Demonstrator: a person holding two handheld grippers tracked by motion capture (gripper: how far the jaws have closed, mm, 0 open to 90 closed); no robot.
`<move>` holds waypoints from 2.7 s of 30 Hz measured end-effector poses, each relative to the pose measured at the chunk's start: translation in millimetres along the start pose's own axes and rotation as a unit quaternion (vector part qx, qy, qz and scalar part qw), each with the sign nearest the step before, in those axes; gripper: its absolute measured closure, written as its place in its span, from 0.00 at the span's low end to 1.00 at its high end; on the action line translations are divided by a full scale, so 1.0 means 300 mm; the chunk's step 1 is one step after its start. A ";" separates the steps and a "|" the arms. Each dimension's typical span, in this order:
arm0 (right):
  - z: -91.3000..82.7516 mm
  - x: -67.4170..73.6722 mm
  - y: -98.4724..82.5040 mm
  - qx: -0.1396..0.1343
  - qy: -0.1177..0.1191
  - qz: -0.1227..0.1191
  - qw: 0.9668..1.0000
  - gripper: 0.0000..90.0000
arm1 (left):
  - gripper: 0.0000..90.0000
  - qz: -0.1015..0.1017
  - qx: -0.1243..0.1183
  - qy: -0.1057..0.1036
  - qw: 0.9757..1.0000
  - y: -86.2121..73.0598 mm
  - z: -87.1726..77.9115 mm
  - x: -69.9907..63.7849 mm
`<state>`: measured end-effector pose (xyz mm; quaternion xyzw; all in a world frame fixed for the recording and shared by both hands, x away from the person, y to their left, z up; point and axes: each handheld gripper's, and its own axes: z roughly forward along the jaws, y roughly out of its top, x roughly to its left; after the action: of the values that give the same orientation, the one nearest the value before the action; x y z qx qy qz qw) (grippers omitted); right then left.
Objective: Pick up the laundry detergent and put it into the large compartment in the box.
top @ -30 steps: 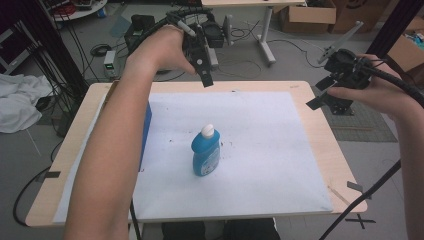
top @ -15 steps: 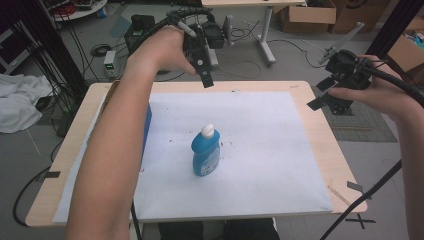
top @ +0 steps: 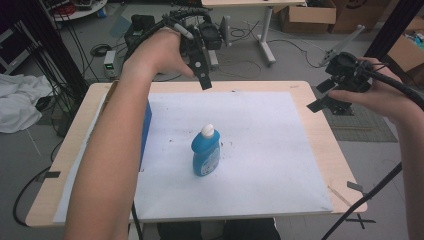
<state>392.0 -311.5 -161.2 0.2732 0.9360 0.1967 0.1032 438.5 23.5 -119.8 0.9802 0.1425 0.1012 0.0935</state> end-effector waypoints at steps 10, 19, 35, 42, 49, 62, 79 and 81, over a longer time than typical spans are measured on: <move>0.003 0.013 -0.018 0.000 0.001 -0.002 1.000 0.26 | 0.16 -0.050 0.002 0.013 0.999 -0.029 -0.012 -0.015; -0.001 0.014 -0.040 -0.005 -0.002 0.000 1.000 0.26 | 0.15 -0.098 0.016 0.022 0.995 -0.042 -0.029 -0.062; 0.002 0.033 -0.059 -0.012 0.000 -0.001 1.000 0.27 | 0.16 -0.137 0.021 0.029 0.990 -0.052 0.013 -0.162; 0.004 0.041 -0.053 -0.013 0.000 -0.002 1.000 0.27 | 0.16 -0.142 0.026 0.028 0.989 -0.054 0.054 -0.192; 0.012 0.047 -0.050 -0.012 0.001 -0.004 1.000 0.27 | 0.16 -0.149 0.029 0.024 0.988 -0.054 0.102 -0.219; 0.021 0.058 -0.048 -0.008 -0.001 -0.007 1.000 0.28 | 0.15 -0.152 0.042 0.013 0.987 -0.068 0.197 -0.257; 0.047 0.059 -0.038 -0.002 -0.001 -0.011 1.000 0.28 | 0.14 -0.164 0.049 -0.001 0.985 -0.062 0.305 -0.285; 0.048 0.059 -0.037 0.000 0.000 -0.009 1.000 0.28 | 0.12 -0.167 0.048 0.002 0.985 -0.063 0.317 -0.288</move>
<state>376.4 -305.9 -180.3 0.2647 0.9384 0.1957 0.1054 373.7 0.7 -230.0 0.9458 0.3087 0.0792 0.0618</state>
